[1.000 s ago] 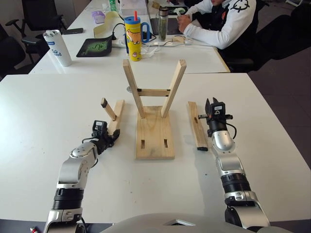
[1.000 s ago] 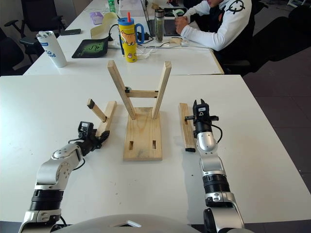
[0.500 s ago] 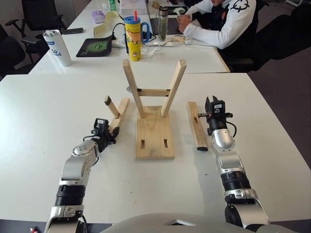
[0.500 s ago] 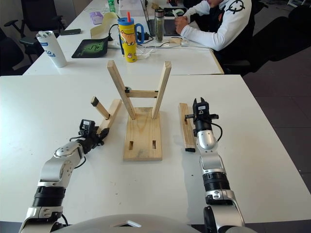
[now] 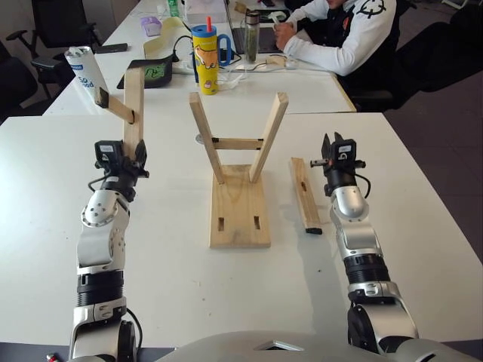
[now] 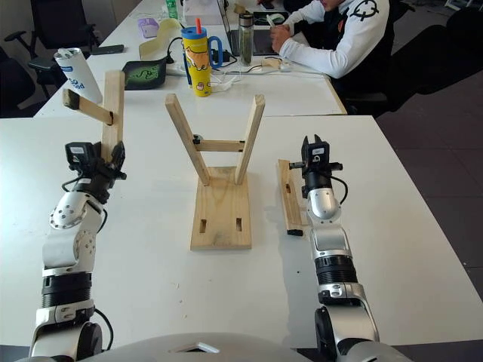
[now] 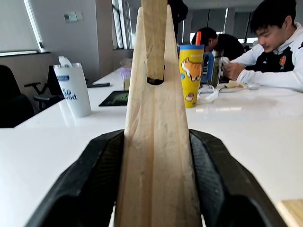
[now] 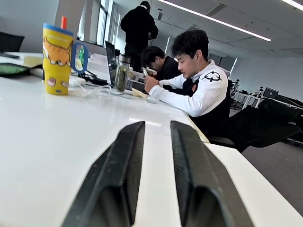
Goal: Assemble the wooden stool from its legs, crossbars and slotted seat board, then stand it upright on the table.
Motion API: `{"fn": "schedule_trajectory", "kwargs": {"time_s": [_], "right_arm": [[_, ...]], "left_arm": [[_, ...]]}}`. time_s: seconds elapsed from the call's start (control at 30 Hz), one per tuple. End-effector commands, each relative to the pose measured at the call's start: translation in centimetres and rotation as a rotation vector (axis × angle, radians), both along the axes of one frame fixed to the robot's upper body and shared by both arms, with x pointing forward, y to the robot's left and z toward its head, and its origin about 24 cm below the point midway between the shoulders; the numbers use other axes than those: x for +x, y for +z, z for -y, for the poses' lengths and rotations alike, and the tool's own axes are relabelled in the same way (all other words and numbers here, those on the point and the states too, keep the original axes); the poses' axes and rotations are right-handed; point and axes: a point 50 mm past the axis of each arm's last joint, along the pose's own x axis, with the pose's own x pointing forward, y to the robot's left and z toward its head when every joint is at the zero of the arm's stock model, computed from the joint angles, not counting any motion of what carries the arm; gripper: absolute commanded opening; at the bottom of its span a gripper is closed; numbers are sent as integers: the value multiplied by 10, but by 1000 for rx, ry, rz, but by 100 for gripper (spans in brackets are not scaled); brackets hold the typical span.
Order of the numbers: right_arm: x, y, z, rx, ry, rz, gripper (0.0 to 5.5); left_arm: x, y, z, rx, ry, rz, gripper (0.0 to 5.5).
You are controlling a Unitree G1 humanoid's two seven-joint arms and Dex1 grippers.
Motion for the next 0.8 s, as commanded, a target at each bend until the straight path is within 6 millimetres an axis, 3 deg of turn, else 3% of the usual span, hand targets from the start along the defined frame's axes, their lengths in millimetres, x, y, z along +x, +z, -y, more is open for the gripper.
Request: {"fn": "schedule_trajectory", "kwargs": {"time_s": [0.03,0.1,0.2,0.33,0.57,0.8], "right_arm": [[10,80,-16,186,181,167,128],[3,107,-33,329,359,187,165],[-13,130,-57,510,657,141,219],[-29,134,-71,638,926,16,287],[-31,123,-72,780,1025,-147,401],[-35,126,-68,992,1143,-188,401]], "left_arm": [[-7,62,12,107,-113,269,206],[-12,70,30,187,-211,305,206],[-17,73,50,228,-325,342,206],[-19,67,67,227,-453,314,206],[-26,46,86,237,-636,179,206],[-28,36,94,262,-707,135,206]]}}
